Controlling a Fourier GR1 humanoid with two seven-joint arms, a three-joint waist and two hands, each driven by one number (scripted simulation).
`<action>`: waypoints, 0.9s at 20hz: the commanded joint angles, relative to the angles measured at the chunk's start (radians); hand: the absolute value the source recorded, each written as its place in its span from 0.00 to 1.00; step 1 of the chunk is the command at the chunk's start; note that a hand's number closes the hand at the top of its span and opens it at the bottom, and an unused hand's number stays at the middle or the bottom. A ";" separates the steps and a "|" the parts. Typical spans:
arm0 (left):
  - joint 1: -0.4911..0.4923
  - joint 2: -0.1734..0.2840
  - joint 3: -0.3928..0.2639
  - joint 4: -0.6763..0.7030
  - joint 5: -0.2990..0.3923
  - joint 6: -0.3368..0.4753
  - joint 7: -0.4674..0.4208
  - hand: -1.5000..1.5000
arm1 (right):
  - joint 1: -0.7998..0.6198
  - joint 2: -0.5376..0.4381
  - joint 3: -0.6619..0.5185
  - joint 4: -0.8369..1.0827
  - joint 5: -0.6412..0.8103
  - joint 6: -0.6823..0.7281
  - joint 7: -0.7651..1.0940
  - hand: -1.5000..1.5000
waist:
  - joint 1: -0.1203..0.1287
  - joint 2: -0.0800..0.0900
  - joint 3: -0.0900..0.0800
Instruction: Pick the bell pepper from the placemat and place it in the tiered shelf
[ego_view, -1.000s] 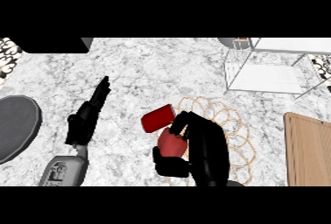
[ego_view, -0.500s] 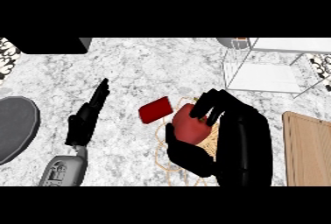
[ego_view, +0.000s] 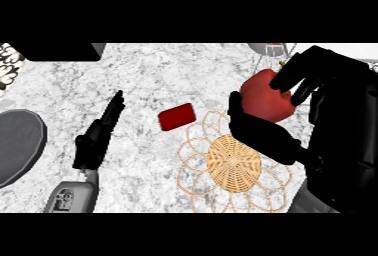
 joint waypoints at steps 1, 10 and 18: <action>0.004 0.008 0.011 -0.024 0.009 -0.003 0.016 0.50 | -0.117 0.005 -0.098 0.024 0.015 0.141 0.095 1.00 | 0.002 0.000 0.000; -0.064 0.008 0.014 -0.005 0.004 -0.004 0.060 0.50 | -0.231 -0.095 -0.313 0.167 -0.026 0.097 -0.049 1.00 | 0.002 0.003 0.001; 0.041 0.005 -0.012 -0.066 -0.004 -0.010 0.012 0.50 | -0.314 -0.232 -0.416 0.330 -0.074 0.098 -0.182 1.00 | 0.009 0.003 0.001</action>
